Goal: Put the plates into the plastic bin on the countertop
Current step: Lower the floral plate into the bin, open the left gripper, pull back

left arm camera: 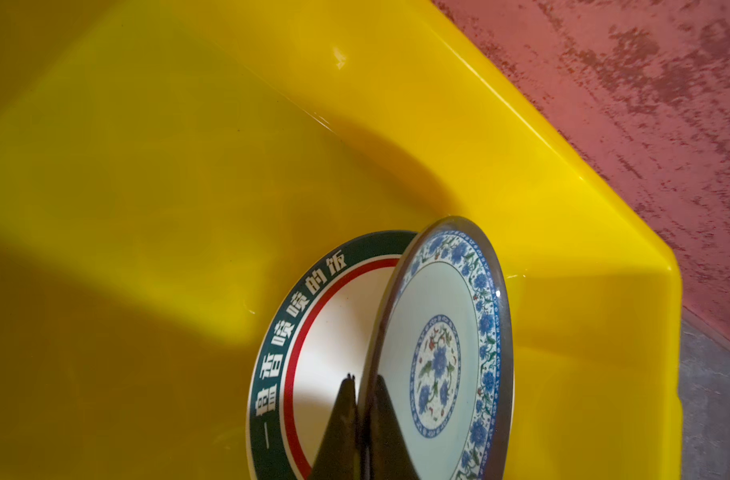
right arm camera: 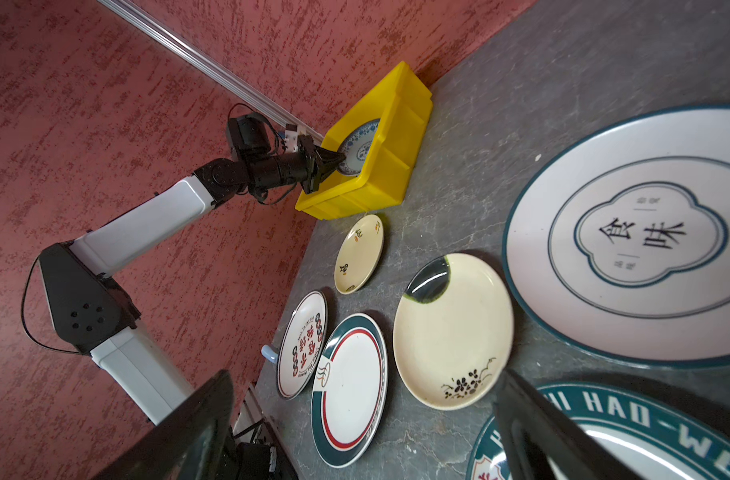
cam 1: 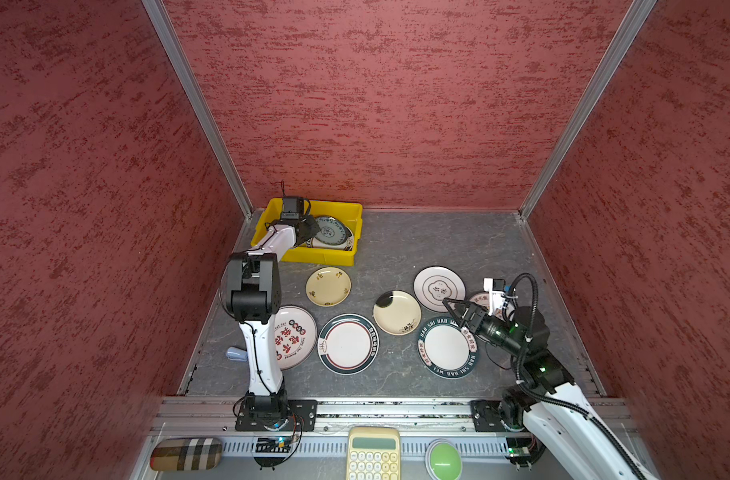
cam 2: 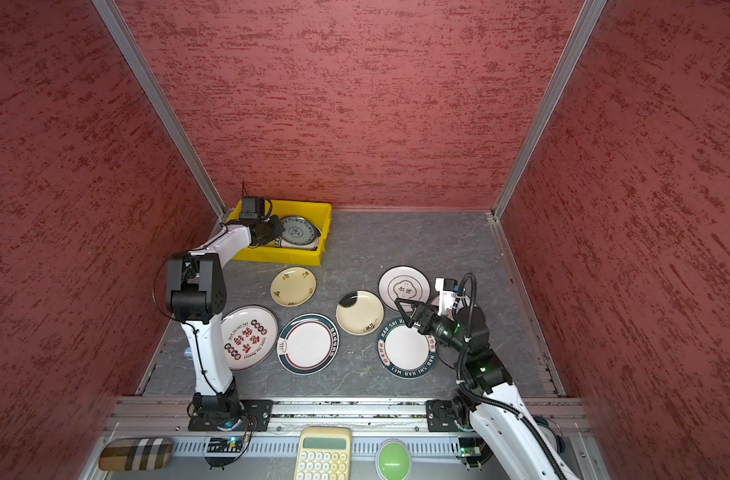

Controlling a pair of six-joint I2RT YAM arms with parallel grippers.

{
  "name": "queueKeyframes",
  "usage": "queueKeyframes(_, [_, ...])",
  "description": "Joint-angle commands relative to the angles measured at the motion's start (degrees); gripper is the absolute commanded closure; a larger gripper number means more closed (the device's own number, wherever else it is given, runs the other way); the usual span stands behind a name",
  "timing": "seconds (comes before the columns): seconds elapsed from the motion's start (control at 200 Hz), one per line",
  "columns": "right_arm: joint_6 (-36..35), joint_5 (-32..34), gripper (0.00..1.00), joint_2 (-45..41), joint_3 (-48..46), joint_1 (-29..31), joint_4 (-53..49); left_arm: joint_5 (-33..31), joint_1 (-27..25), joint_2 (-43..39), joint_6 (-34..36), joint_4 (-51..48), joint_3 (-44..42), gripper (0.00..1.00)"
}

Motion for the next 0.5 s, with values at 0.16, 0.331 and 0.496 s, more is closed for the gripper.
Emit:
queueKeyframes(0.16, [-2.4,5.6,0.01,-0.3,3.3,0.1,-5.7,-2.4,-1.5,2.0,2.5,-2.9,3.3,0.67])
queueKeyframes(0.331, [-2.9,6.3,0.01,-0.1,4.2,0.1,-7.4,-1.3,-1.5,2.0,3.4,-3.1,4.0,0.54])
queueKeyframes(0.496, [-2.7,8.5,0.01,0.4,5.5,0.0,-9.9,-0.9,-2.3,1.3,5.2,-3.3,4.4,0.14])
